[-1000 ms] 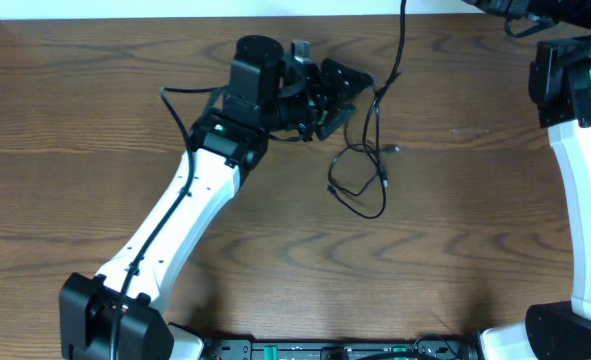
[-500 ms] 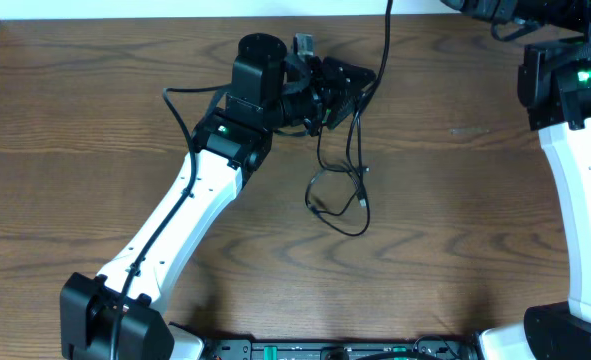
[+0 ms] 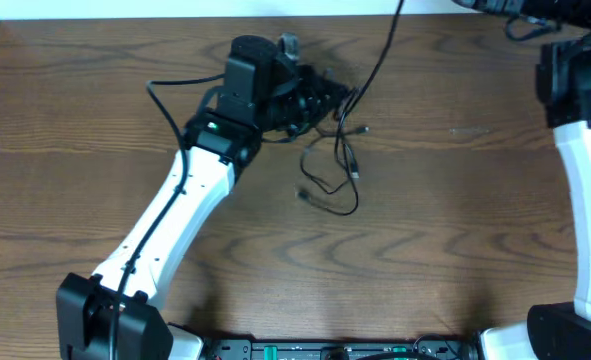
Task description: Untangle cables
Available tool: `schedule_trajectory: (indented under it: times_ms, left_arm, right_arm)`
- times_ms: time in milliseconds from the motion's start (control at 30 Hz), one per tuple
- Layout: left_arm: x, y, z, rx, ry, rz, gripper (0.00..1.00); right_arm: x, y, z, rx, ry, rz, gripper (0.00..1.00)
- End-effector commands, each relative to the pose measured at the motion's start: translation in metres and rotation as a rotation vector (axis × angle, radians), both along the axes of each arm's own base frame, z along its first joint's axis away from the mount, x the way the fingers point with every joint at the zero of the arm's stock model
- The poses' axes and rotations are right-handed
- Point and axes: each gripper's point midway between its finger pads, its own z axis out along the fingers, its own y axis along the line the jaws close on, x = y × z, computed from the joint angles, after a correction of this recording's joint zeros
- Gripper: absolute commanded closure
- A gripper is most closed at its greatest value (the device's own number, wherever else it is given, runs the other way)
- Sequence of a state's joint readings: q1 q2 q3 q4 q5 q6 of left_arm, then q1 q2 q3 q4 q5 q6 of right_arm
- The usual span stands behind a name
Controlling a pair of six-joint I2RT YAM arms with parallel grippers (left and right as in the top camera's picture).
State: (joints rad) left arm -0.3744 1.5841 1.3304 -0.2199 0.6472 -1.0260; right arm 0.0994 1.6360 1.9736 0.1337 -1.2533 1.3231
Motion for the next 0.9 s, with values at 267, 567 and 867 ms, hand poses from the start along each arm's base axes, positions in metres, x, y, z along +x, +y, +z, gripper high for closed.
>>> schedule_trajectory:
  times_ms: [267,567,867]
  left_arm:
    - [0.004,0.090,-0.047,0.298,-0.052,-0.046,0.93]
    - [-0.001,0.147,-0.049,0.417,-0.053,0.015,0.93]
    - [-0.006,0.196,-0.013,0.495,-0.158,0.132,0.92]
  right_arm:
    - [0.074,-0.125,-0.167,-0.484,0.291,-0.600,0.99]
    - [0.051,-0.280,-0.244,-1.004,0.563,-1.144,0.99]
    - [-0.022,-0.412,-0.250,-1.238,0.858,-1.628,0.99]
